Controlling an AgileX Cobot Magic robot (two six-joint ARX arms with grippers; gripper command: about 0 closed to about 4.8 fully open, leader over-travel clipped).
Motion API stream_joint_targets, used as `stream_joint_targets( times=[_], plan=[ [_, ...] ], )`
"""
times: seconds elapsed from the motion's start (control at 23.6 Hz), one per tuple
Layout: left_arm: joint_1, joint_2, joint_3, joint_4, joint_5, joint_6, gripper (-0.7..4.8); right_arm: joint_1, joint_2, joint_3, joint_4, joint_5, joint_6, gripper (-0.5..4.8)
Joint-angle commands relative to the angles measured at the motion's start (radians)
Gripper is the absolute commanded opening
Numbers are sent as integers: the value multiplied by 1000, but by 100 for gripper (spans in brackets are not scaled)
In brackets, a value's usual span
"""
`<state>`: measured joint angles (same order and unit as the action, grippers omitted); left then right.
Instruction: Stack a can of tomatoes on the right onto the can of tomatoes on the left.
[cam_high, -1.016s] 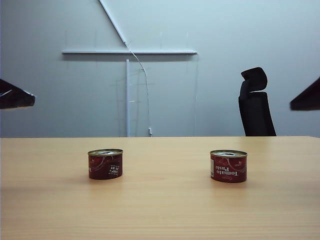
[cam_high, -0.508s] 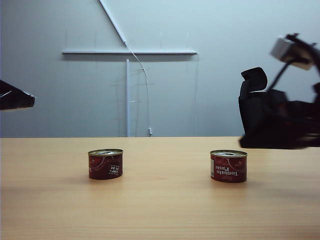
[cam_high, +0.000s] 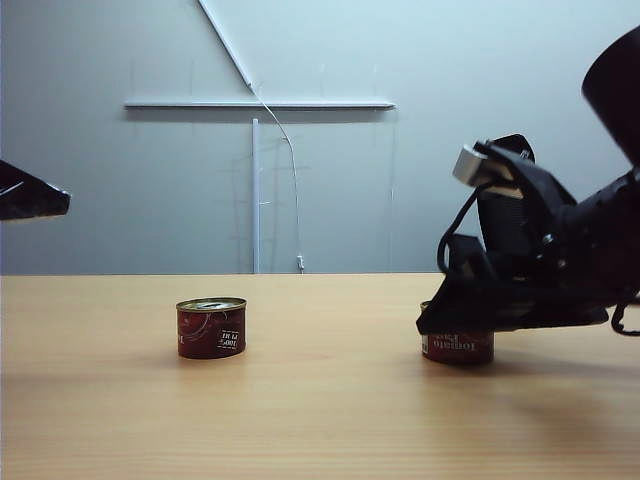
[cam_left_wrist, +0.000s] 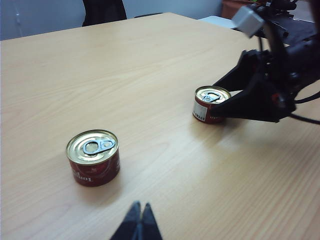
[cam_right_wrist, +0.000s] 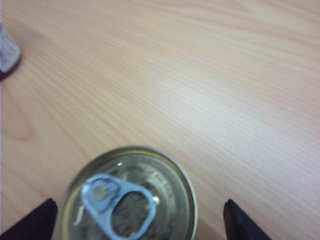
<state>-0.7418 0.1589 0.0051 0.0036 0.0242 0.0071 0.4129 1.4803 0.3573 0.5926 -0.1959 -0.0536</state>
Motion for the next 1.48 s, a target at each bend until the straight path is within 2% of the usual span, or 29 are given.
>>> stream_joint_targets(
  times=[0.04,0.13,0.25,0.34,0.38,0.59,0.68,1.02,1.1,1.31,1.4,1.48],
  plan=[
    [0,2,3,12,2,0,-4,0,38,9,74,-8,-3,479],
    [0,2,3,12,2,0,-4,0,43,10,79,-5,-3,474],
    [0,2,3,12,2,0,-4,0,43,10,81,-9,-3,207],
    [0,2,3,12,2,0,-4,0,43,10,90,-10,-2,96],
    [0,2,3,12,2,0,-4,0,43,10,104,-18,2,73],
    [0,2,3,12,2,0,-4,38,43,77,138,-97,31,71],
    [0,2,3,12,2,0,-4,104,53,179,71,-95,27,72],
    [0,2,3,12,2,0,-4,237,208,431,-35,-95,14,72],
    [0,2,3,12,2,0,-4,277,279,529,-108,-92,-23,72],
    [0,2,3,12,2,0,-4,309,348,619,-167,-89,-31,73],
    [0,2,3,12,2,0,-4,322,362,644,-206,-44,-34,73],
    [0,1,3,12,0,0,-4,323,362,644,-216,-42,-34,73]
  ],
)
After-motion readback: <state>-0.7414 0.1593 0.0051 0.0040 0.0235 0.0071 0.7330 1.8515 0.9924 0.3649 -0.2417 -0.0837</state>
